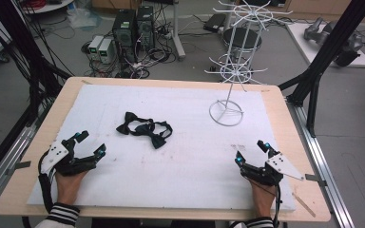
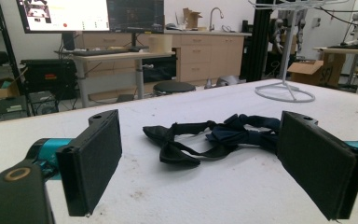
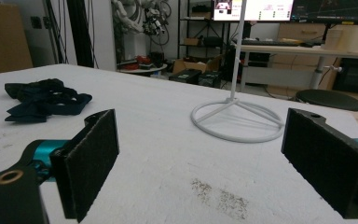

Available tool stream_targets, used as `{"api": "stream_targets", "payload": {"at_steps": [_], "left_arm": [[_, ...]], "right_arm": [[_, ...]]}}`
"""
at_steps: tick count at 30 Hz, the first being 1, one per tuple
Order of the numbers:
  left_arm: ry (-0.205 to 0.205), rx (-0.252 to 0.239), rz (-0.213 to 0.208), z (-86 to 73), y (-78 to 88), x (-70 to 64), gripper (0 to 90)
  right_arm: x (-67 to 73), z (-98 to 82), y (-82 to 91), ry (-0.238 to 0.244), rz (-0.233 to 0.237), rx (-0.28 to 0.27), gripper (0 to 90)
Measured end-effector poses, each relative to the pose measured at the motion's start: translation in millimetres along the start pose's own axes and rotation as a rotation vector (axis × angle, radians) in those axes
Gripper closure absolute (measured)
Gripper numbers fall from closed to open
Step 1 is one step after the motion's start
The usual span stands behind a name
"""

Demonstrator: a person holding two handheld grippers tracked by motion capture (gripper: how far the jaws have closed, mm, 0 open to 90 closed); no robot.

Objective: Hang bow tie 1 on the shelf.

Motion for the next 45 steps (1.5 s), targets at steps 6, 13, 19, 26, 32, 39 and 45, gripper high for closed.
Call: {"api": "stream_targets", "payload": {"at_steps": [6, 13, 19, 26, 32, 39, 45], "left_arm": [[-0.002, 0.001, 0.005, 0.0, 0.1, 0.1, 14.8], [0.001, 0.000, 0.009, 0.0, -0.4, 0.5, 14.8], [0.003, 0.008, 0.010, -0.3, -1.3, 0.7, 14.8], [0.003, 0.038, 0.015, -0.4, -3.2, 1.3, 14.8], [-0.003, 0.041, -0.007, 9.0, -5.8, 3.2, 14.8], [-0.021, 0.070, -0.081, 15.4, -10.2, 6.1, 14.3], [-0.021, 0.089, -0.125, 24.3, -16.2, 7.2, 14.2]], "right_arm": [[0.1, 0.2, 0.0, -0.006, 0.003, -0.003, 10.4], [-0.2, 0.1, -0.2, -0.006, 0.003, -0.001, 10.5], [-0.1, 0.1, 0.0, 0.000, -0.002, -0.001, 10.5], [-2.6, 0.2, -0.3, -0.025, 0.000, 0.000, 10.5], [-2.3, 0.5, -0.5, -0.021, 0.001, -0.003, 10.5], [-2.4, 0.5, -0.5, -0.020, -0.001, -0.003, 10.5], [-2.0, 0.4, -0.4, -0.024, 0.001, -0.002, 10.5]]}}
Point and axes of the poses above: each handheld gripper's, and its own axes: y roughly backward along the jaws, z roughly out of its top, x roughly to its left, the point moved 9 cm from there along -y, roughly forward along the jaws, and after that the axes turned 6 degrees about -z, right-handed, at the moved point
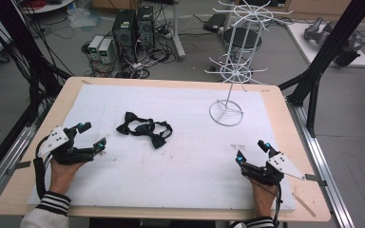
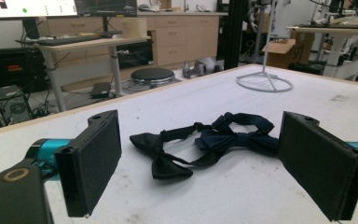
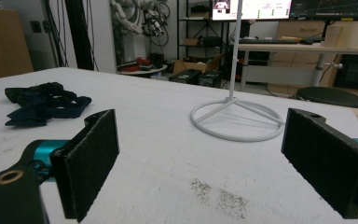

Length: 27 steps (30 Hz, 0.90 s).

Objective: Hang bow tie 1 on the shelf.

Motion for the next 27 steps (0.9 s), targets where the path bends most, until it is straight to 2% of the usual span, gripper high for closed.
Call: {"api": "stream_targets", "payload": {"at_steps": [12, 19, 27], "left_arm": [[-0.023, 0.030, -0.073, 27.0, -16.0, 3.9, 14.2], [-0.062, 0.087, -0.130, 33.9, -33.3, 3.8, 14.4], [-0.061, 0.173, -0.199, 31.9, -58.5, 2.9, 14.4]], "right_arm": [[0.0, -0.2, 0.2, 0.003, 0.001, 0.001, 10.5], [-0.5, 0.1, -0.1, 0.004, -0.001, -0.001, 10.5], [-0.4, 0.1, -0.1, 0.003, -0.001, -0.001, 10.5]]}}
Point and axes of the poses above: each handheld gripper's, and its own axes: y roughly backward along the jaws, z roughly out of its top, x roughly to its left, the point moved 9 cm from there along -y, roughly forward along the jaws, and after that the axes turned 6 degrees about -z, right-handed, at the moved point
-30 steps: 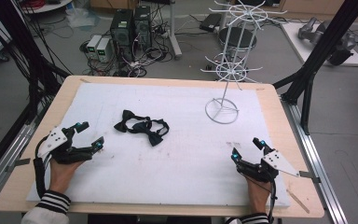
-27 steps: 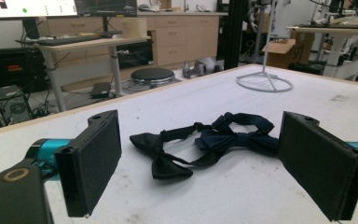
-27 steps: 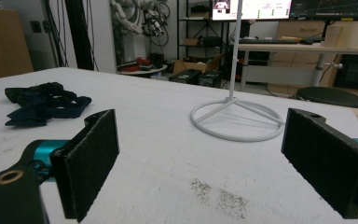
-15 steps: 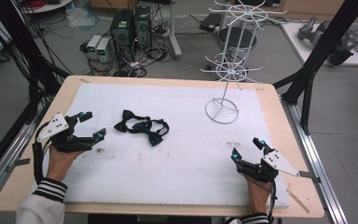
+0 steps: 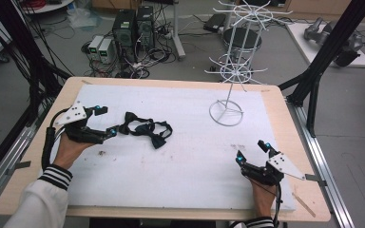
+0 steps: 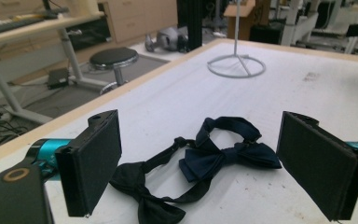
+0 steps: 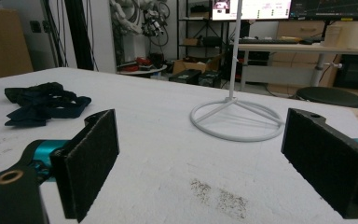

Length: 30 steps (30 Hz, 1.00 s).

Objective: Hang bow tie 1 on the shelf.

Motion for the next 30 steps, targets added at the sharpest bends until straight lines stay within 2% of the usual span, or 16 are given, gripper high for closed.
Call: {"api": "stream_targets", "payload": {"at_steps": [9, 14, 19, 24, 26, 30], "left_arm": [[0.006, 0.048, -0.069, 10.6, -22.1, -4.9, 14.4], [-0.009, 0.118, -0.112, 13.2, -35.7, -4.3, 14.4], [-0.009, 0.175, -0.145, 10.6, -46.5, -4.0, 14.4], [-0.009, 0.208, -0.166, 6.8, -53.2, -5.2, 14.5], [-0.015, 0.222, -0.173, 5.2, -55.2, -4.8, 14.8], [-0.041, 0.281, -0.183, -0.9, -60.3, -2.0, 14.8]], "right_arm": [[0.0, -0.2, 0.2, -0.004, -0.001, 0.003, 10.5], [0.1, -0.1, 0.2, -0.002, 0.000, 0.002, 10.5], [0.0, -0.1, 0.3, -0.002, -0.001, 0.001, 10.5], [0.0, 0.1, 0.3, -0.003, -0.001, 0.000, 10.5], [0.1, 0.1, 0.3, -0.003, -0.001, 0.000, 10.5], [0.2, -0.2, 0.5, -0.004, -0.001, 0.003, 10.5]]}}
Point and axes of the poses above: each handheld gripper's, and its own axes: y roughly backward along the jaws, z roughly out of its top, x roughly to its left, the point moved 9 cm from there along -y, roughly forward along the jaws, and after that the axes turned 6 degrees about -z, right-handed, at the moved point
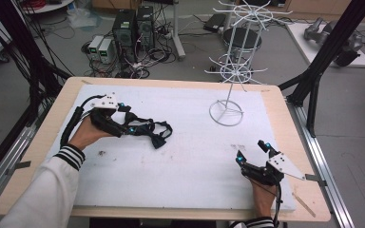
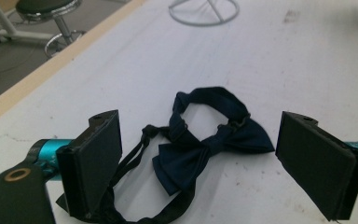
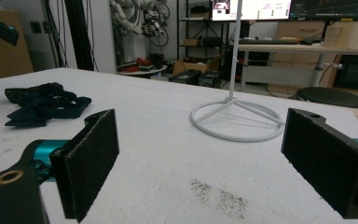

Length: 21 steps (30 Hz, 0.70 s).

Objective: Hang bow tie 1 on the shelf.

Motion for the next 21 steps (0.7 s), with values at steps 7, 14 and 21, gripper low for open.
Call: {"api": "stream_targets", "payload": {"at_steps": [7, 14, 21], "left_arm": [[-0.028, 0.089, -0.028, -6.4, -13.6, 2.3, 14.9], [-0.063, 0.145, -0.052, -3.0, -25.6, 3.4, 16.0], [-0.103, 0.206, -0.066, 2.7, -34.3, 6.9, 16.2]], "right_arm": [[-0.1, -0.2, 0.1, -0.003, -0.001, 0.002, 10.5], [-0.3, 0.1, 0.0, -0.002, -0.001, -0.001, 10.5], [-0.3, 0.6, -0.2, -0.002, -0.001, -0.005, 10.5]]}}
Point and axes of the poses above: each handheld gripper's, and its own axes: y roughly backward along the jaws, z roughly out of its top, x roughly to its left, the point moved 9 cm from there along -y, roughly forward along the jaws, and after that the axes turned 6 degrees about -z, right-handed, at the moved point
